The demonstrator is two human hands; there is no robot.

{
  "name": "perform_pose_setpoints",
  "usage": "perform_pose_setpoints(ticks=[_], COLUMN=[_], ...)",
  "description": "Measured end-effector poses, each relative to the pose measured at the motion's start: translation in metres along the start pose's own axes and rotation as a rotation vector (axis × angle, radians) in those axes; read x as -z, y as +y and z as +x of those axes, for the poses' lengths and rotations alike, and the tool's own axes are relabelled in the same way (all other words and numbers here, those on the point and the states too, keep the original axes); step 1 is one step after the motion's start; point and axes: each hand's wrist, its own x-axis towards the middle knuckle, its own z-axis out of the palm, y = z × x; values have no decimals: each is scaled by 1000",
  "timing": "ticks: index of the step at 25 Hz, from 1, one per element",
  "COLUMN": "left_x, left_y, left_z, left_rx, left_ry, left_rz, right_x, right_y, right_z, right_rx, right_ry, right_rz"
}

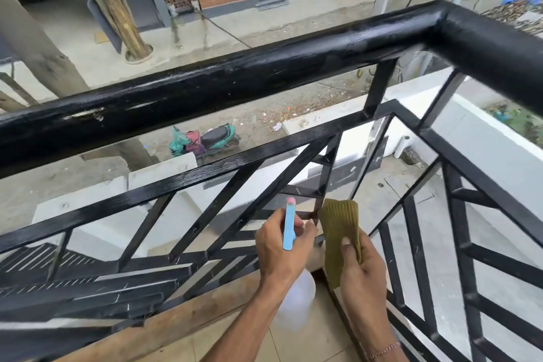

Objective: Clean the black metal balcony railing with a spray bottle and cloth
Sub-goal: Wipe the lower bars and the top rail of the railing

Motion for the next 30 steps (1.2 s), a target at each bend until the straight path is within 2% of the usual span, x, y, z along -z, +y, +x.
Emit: perform_pose_setpoints(ticks=[7, 15, 19, 23, 25, 26, 28, 30], left_x=[60, 186, 250, 297, 320, 329, 344, 356], left_y=[-20, -41, -66, -82, -90, -95, -108, -119], left_z=[-18, -47, -66, -85, -96, -99, -104, -109], left_rx=[1, 71, 92, 104, 120, 123, 125, 82], left_ry=[71, 218, 319, 371, 396, 391, 372, 377], left_rz=[-49, -110, -135, -167, -191, -196, -202, -181], right_x=[-44, -120, -169, -217, -245, -260, -294, -319], right_y=[-38, -64, -62, -55, -48, -42, -26, -15], right_z=[-30, -106, -154, -184, -196, -200, -202, -200], right_rx=[223, 163, 203, 440, 660, 787, 1010, 1087], right_ry=[-17, -270, -316, -187, -111, -113, -223, -273], right_rz=[-21, 62, 80, -37, -178, -291, -579, -883])
